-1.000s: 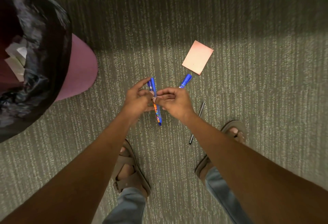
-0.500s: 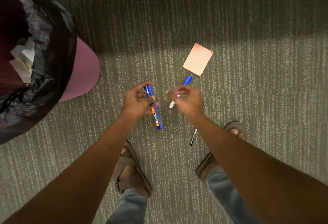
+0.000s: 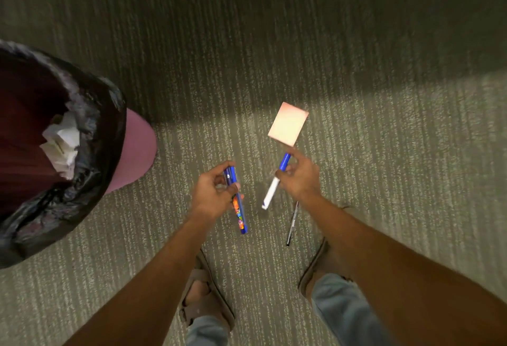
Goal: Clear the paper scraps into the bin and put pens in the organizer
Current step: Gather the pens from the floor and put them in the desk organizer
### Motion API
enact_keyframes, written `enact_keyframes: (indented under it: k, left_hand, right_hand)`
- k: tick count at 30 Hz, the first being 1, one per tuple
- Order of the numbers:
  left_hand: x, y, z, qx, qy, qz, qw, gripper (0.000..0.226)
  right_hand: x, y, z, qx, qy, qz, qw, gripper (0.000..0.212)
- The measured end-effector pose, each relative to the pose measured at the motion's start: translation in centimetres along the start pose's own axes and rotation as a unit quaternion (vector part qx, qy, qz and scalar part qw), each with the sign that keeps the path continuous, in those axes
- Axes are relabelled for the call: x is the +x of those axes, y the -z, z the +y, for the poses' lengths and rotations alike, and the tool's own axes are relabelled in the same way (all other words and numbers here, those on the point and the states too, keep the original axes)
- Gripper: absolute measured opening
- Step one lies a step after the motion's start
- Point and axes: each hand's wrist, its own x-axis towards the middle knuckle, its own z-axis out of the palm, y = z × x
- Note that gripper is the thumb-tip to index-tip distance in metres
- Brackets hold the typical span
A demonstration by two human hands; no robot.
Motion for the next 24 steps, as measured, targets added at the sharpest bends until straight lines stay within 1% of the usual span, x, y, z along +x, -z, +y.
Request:
enact_keyframes:
  k: [3, 5, 11, 14, 17, 20, 24]
  left_hand:
    - [-2.7, -1.0, 3.5, 0.025, -0.03, -0.012, 0.999, 0.05]
    - [-4.7, -1.9, 6.7, 0.046, -0.054, -0.023, 0.997, 0.051]
    - [-13.8, -4.2, 19.4, 0.094, -0.111, -0.037, 0.989, 0.06]
    - [-20.1, -5.0, 26.2, 0.094, -0.122, -0.058, 0.986, 0.051]
    - [-26.1, -5.9, 32.2, 0.103, -0.133, -0.084, 0.982, 0.047]
    - [-31.8, -7.0, 37.4, 0.081, -0.137, -0.109, 0.981, 0.044]
    - [-38.0, -8.6, 43.0, 0.061, -0.15, -0.143, 0.976, 0.042]
  right_hand:
    - [-2.6, 4.4, -1.1, 0.056, -0.015, -0.028, 0.998, 0.063]
    - [-4.2, 7.7, -2.8, 0.094, -0.012, -0.027, 0.995, 0.063]
    - [-11.2, 19.7, -11.9, 0.173, 0.017, -0.037, 0.984, 0.064]
    - [-16.2, 26.6, -16.7, 0.196, 0.041, -0.049, 0.978, 0.062]
    - [-21.2, 33.2, -20.5, 0.213, 0.047, -0.055, 0.974, 0.061]
    - [-25.7, 39.0, -23.3, 0.245, 0.05, -0.069, 0.966, 0.058]
    - [-30.4, 45.8, -25.4, 0.239, 0.073, -0.082, 0.965, 0.059]
